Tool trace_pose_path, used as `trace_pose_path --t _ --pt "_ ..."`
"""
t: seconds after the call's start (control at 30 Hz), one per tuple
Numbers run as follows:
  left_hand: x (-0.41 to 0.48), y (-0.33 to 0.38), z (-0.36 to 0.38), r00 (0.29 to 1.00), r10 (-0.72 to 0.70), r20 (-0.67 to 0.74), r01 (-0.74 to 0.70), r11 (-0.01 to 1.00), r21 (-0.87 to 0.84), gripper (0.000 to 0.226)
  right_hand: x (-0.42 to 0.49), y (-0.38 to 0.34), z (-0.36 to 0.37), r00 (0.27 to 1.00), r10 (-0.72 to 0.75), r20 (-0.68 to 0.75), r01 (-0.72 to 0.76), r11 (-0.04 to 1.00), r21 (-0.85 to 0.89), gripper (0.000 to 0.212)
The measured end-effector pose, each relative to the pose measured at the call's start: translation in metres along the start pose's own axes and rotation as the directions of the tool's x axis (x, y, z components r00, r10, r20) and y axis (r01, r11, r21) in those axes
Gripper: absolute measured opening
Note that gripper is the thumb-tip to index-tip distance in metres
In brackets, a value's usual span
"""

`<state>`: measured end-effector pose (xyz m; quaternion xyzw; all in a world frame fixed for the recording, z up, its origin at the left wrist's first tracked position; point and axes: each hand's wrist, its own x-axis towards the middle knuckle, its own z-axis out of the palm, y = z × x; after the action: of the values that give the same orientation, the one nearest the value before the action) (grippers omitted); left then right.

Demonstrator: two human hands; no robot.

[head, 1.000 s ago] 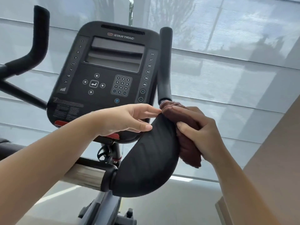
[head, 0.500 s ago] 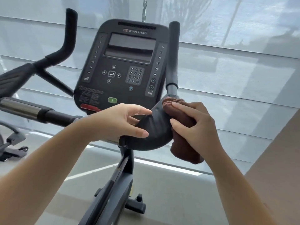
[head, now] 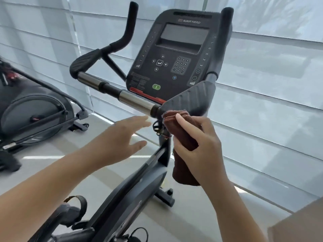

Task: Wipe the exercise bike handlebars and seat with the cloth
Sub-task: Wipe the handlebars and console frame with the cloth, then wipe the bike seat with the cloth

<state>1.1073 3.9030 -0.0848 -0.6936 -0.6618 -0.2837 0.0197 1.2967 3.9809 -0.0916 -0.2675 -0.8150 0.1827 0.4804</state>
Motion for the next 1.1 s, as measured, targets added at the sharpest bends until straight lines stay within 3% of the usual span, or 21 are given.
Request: trace_pose_path --t 0.27,0.53,0.73,0.97,1.1 --pt "-0.146 -0.019 -0.028 0.957 -0.288 -0.033 0.288 0.93 0.227 0.046 -0.06 -0.051 0.066 0.944 -0.053 0.326 -0.019 0.976 0.215 0.047" --pt "-0.286 -0.072 -0.035 0.795 -0.607 -0.019 0.588 0.761 0.275 0.048 -0.138 -0.096 0.155 0.853 -0.128 0.506 -0.037 0.952 0.304 0.046" --pt "-0.364 -0.118 -0.025 0.743 -0.664 0.085 0.609 0.723 0.326 0.063 -0.212 -0.127 0.228 0.8 -0.019 0.6 -0.159 0.957 0.243 0.041" --pt "-0.409 -0.18 -0.01 0.696 -0.663 0.275 0.548 0.738 0.393 0.091 -0.277 -0.156 0.309 0.808 0.172 0.563 -0.257 0.963 0.074 0.039" --pt "-0.414 -0.205 -0.001 0.689 -0.652 0.316 0.527 0.751 0.398 0.101 -0.284 -0.155 0.343 0.837 0.23 0.496 -0.241 0.97 -0.043 0.034"
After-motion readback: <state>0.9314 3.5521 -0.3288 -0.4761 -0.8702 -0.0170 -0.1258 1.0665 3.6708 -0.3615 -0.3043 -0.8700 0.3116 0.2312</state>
